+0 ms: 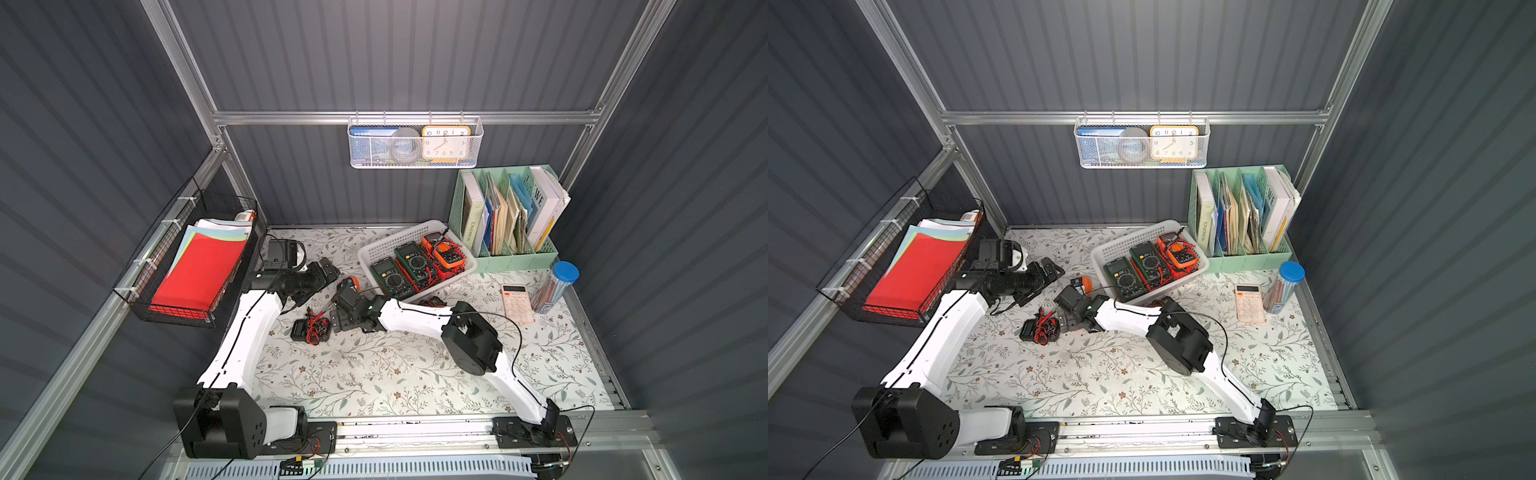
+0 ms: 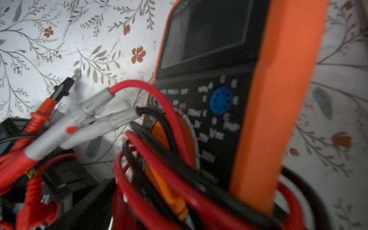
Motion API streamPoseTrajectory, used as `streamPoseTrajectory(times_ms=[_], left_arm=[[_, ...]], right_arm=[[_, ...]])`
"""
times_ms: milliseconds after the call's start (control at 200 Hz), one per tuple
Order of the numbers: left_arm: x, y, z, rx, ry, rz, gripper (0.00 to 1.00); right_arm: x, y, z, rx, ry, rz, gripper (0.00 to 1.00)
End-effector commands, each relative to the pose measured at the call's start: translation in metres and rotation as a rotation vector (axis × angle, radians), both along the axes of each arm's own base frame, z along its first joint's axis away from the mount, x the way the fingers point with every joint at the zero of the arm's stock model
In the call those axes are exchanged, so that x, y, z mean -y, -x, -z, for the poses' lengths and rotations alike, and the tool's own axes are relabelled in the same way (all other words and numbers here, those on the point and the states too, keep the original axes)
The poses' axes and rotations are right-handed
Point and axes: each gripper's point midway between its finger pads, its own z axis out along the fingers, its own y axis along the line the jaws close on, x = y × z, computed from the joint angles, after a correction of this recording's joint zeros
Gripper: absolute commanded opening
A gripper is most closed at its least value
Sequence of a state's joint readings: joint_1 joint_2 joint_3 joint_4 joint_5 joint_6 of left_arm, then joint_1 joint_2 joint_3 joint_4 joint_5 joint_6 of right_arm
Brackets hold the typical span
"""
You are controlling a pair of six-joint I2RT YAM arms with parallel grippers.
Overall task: Put the multimeter into the basket
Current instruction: Pick up the multimeter from the center of the board.
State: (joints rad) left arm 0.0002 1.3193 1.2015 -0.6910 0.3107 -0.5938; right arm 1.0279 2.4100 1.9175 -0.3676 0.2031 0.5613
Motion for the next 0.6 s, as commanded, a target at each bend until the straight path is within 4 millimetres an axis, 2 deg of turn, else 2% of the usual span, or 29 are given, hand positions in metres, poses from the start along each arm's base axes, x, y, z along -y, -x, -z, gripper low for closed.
streamPoseTrajectory(times_ms=[0, 220, 450, 560, 595], left_arm=[[-0.002, -0.003, -0.007, 0.009, 0.008, -0.014, 0.99], [-0.001, -0.003, -0.008, 0.012, 0.012, -0.009, 0.99], [0.001, -0.005, -0.01, 0.024, 0.02, -0.005, 0.99], [0.001, -0.006, -0.01, 0.029, 0.023, -0.003, 0.99], [0.001, -0.006, -0.011, 0.032, 0.022, -0.004, 0.99]], right_arm=[[0.046, -0.005, 0.037, -0.062, 0.145, 0.06, 0.91], [0.048, -0.003, 0.01, -0.073, 0.028, 0.044, 0.73], [0.043, 0.002, -0.039, -0.097, -0.172, -0.011, 0.5], [0.041, 0.003, -0.06, -0.103, -0.256, -0.025, 0.47], [0.041, 0.003, -0.064, -0.104, -0.268, -0.025, 0.43]])
